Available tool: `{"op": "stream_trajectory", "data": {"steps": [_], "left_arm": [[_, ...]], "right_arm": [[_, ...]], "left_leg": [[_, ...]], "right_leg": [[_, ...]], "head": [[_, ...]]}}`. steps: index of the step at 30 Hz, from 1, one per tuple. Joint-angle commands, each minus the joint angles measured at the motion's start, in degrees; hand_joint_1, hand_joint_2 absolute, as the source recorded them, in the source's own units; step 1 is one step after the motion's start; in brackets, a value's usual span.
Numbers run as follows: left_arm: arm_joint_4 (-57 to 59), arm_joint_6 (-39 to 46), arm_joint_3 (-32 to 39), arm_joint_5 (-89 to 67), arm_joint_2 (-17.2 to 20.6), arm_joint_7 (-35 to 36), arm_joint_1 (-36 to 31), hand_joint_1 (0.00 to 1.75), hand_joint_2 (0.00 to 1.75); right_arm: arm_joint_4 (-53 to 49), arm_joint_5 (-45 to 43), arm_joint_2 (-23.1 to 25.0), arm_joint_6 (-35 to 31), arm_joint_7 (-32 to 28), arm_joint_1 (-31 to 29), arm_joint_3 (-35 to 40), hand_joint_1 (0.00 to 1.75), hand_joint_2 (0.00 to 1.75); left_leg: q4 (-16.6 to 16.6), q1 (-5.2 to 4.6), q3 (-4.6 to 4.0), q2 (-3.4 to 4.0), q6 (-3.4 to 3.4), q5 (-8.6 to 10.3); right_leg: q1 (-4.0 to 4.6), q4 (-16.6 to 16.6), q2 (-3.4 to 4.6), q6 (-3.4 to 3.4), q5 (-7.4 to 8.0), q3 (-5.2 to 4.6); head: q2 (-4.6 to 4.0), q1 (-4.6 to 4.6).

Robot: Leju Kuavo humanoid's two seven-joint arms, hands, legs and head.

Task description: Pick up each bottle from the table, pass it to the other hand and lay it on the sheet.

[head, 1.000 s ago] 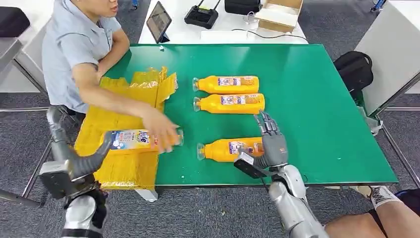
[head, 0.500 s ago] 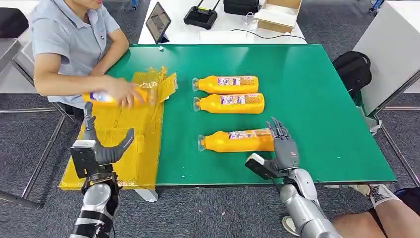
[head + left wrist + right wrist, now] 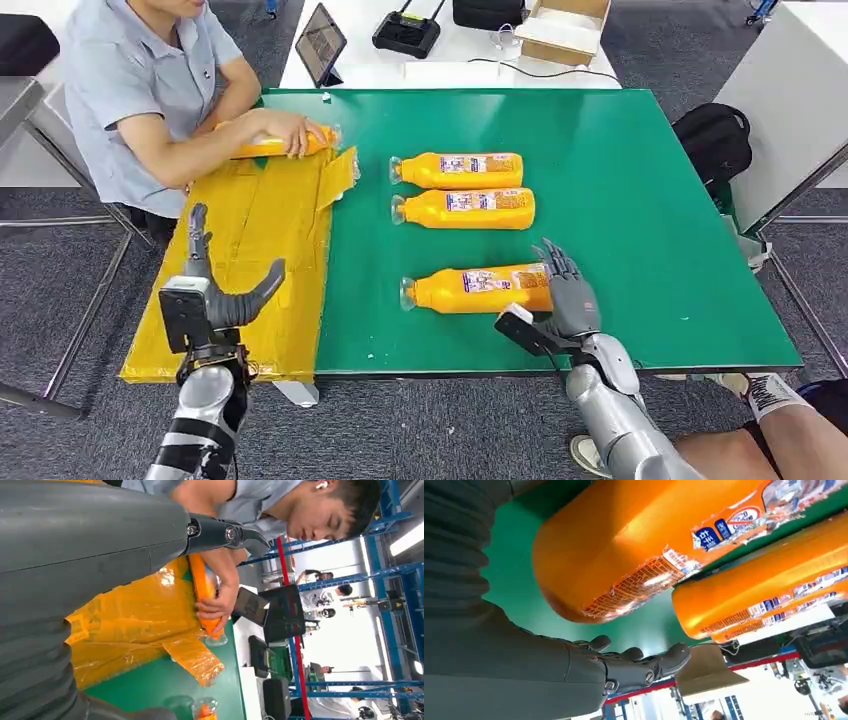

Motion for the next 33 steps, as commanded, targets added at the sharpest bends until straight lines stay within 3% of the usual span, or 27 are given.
{"op": "stream_trajectory", "data": {"steps": [1, 7, 26, 33], "left_arm": [[4.7, -0.7, -1.1, 1.1, 0.6, 0.8, -2.9, 0.00, 1.75], [5.7, -3.0, -1.5, 3.3, 0.6, 1.8, -3.9, 0.00, 1.75], [5.8, -3.8, -1.4, 4.3, 0.6, 2.1, -4.0, 0.00, 1.75], [6.7, -5.5, -1.3, 6.3, 0.7, 2.7, -4.8, 0.00, 1.75]], "right_arm": [[7.9, 1.8, -0.6, 1.6, 2.2, -4.8, 2.3, 0.00, 1.75], [11.7, 5.6, -1.3, 3.7, 5.5, -8.7, 5.4, 0.00, 1.75], [11.9, 6.4, -1.3, 3.3, 5.7, -8.9, 6.0, 0.00, 1.75], [14.3, 7.5, -1.1, 6.8, 7.1, -11.2, 7.3, 0.00, 1.75]], "left_leg": [[0.0, 0.01, 0.11, 0.03, 0.03, -0.03], [0.0, 0.01, 0.21, 0.10, 0.06, -0.09], [0.0, 0.04, 0.27, 0.09, 0.07, -0.12], [0.0, 0.04, 0.26, 0.12, 0.06, -0.10]], "right_leg": [[0.04, 0.0, -0.03, -0.13, -0.03, 0.11], [0.05, 0.0, 0.02, -0.16, -0.06, 0.18], [0.10, 0.0, 0.00, -0.22, -0.09, 0.26], [0.09, 0.0, 0.02, -0.23, -0.08, 0.23]], "head": [[0.00, 0.02], [0.00, 0.00], [0.00, 0.02], [0.00, 0.02]]}}
